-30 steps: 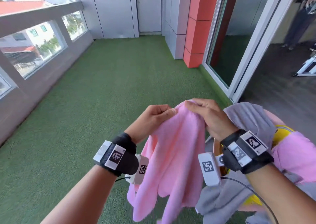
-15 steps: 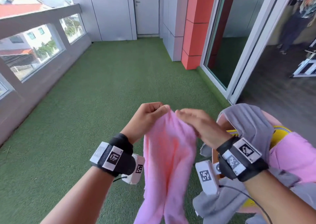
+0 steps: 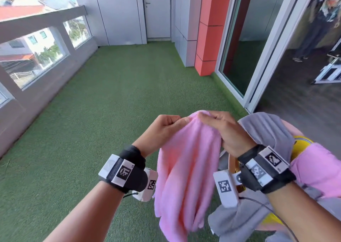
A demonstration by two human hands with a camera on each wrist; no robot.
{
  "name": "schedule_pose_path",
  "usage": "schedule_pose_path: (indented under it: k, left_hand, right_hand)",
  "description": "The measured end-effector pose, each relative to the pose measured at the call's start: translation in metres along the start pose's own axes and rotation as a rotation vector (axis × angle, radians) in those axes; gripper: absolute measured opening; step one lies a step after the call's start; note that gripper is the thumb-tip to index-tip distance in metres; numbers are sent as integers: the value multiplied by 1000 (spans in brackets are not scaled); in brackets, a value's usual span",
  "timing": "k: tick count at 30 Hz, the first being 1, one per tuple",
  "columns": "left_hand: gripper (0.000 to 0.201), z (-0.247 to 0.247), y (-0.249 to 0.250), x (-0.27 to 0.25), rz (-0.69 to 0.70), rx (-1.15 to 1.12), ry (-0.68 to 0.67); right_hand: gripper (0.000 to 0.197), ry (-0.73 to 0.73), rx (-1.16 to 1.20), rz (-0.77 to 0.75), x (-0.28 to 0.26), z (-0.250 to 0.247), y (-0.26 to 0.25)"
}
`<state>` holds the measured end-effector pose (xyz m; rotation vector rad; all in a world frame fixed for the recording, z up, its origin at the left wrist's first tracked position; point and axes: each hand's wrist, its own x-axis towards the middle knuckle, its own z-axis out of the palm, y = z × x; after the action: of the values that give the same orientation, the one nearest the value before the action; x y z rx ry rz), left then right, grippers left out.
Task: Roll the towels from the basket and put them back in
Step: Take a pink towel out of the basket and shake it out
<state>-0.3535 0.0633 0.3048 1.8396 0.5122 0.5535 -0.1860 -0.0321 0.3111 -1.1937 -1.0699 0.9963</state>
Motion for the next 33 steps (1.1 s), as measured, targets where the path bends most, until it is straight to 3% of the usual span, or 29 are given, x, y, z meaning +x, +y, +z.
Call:
schedule_pose_path:
  k: [2,3,7,9,11,13,16,18,22,24,26,29,31,33]
  left_hand:
    - [65,-1,-4,-3,-15,-9,40]
    - [64,-3,-5,-1,-14,-22,74]
    - [49,-4,7,9,53,-14,125]
    - [50,-1,8,8,57,4,35]
    - [64,1,2,3,30,-1,-47]
    - [73,-2,-2,0,25,2,-28]
    - [72,-9,2,7,39,-69,59]
    - [59,-13,6,11,72,-60,68]
    - [61,-11,-6,1,-6,8,-102]
    - [55,-11,-11,-3,-12,-1,-74]
    - [43,-14,-7,0,59,-49,8]
    - [47,-14,5,8,118,-25,85]
    - [44,-7,9,7,115,11,98]
    - [42,-3,6,3,91,-2,76]
  right_hand:
    - [40,103,157,-10,7,-15,-5]
    - [41,92,117,1,7,-14,-4]
    - [43,-209,-383,56,-5,11,13]
    - [49,-144,-289,-22,-2,6,5]
    - [59,8,-159,-104,4,-7,-8]
    - [54,106,-180,-154,6,-12,-15]
    - [45,-74,-305,-64,1,4,-4]
    - [45,-191,-361,-21,-4,10,0]
    - [44,60,-190,-147,7,-13,-19]
    - [55,121,-132,-167,12,-19,-19]
    - [58,40,-162,-104,9,-9,-6]
    - [54,-187,-323,58,0,7,15]
    - [60,-146,-306,24,1,6,14]
    - [58,11,-136,-51,8,-5,2]
